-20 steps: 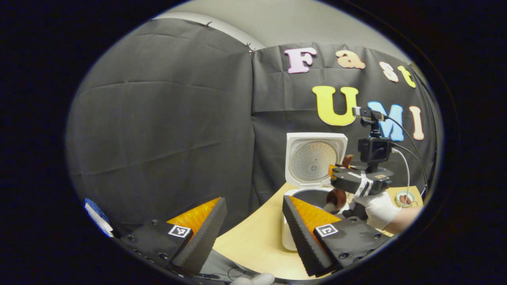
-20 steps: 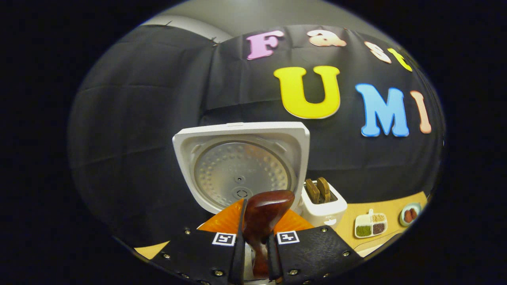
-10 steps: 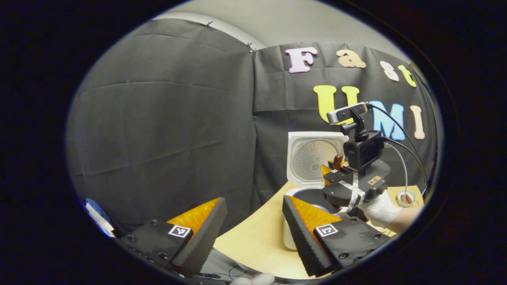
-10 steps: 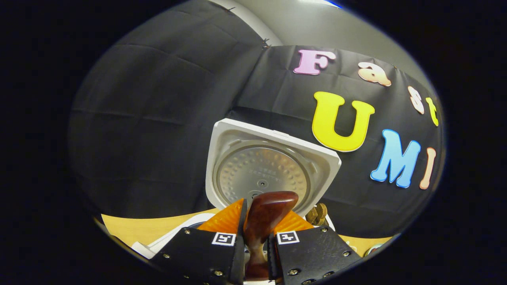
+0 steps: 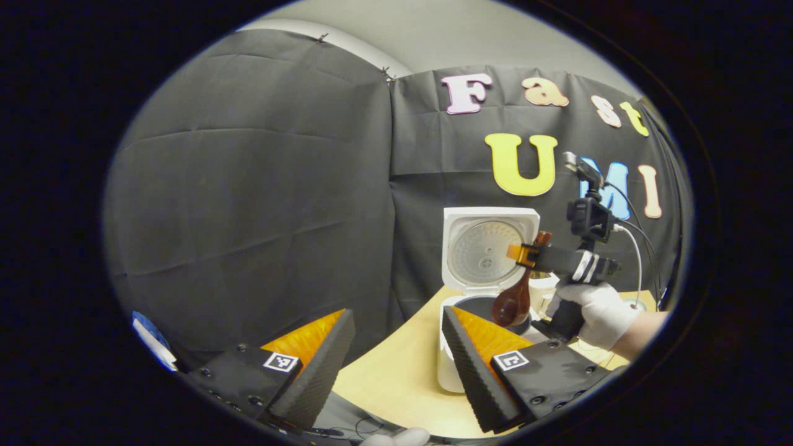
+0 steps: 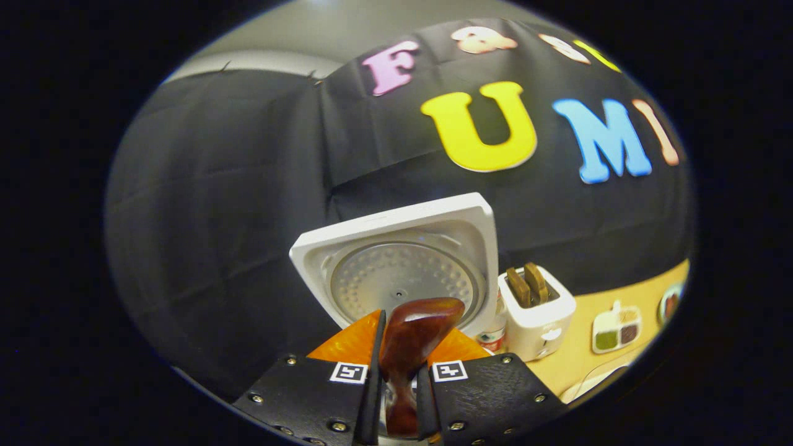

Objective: Close the left gripper, press the button to open the rice cooker; take a wooden spoon from the chopstick holder with the right hand, scoop a spoonful of rice and pour it into the rice cooker, then put the wooden spoon back into the chopstick holder.

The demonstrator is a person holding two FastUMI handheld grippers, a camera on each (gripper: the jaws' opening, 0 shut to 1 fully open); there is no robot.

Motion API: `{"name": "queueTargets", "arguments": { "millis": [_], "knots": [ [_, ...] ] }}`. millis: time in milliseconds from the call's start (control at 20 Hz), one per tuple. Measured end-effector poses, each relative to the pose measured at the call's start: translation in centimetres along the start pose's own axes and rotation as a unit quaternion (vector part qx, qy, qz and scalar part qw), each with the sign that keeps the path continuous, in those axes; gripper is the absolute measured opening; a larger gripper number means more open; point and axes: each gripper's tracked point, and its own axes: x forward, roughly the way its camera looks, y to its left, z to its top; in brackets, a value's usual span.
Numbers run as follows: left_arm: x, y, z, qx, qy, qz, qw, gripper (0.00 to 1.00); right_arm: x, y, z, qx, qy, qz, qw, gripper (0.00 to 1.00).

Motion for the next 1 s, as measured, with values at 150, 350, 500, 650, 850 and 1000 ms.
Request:
{"name": "queueTargets", "arguments": {
  "millis": [150, 350, 500, 650, 850, 1000],
  "knots": [
    [0.0, -0.9, 0.8, 0.005, -0.008, -0.009, 1.0, 0.97, -1.3, -2.3, 2.2, 0.107, -0.011, -0.005, 0.994, 0.24],
    [0.4, -3.2, 1.8, 0.014, -0.016, -0.031, 0.999, 0.97, -3.2, -6.4, 4.8, 0.196, -0.035, -0.017, 0.98, 0.24],
    [0.4, -5.5, 2.8, 0.02, -0.027, -0.053, 0.998, 0.97, -6.5, -10.6, 7.2, 0.195, -0.061, -0.045, 0.978, 0.24],
    [-0.1, -9.0, 3.6, 0.025, -0.038, -0.081, 0.996, 0.97, -10.5, -16.6, 9.5, 0.193, -0.093, -0.087, 0.973, 0.24],
    [-1.3, -14.2, 4.1, 0.032, -0.047, -0.12, 0.991, 0.97, -17.3, -25.3, 11.7, 0.195, -0.13, -0.149, 0.961, 0.24],
    [-2.5, -18.1, 4.3, 0.034, -0.046, -0.143, 0.988, 0.98, -23.7, -31.8, 14.0, 0.192, -0.154, -0.201, 0.948, 0.24]
  ]
}}
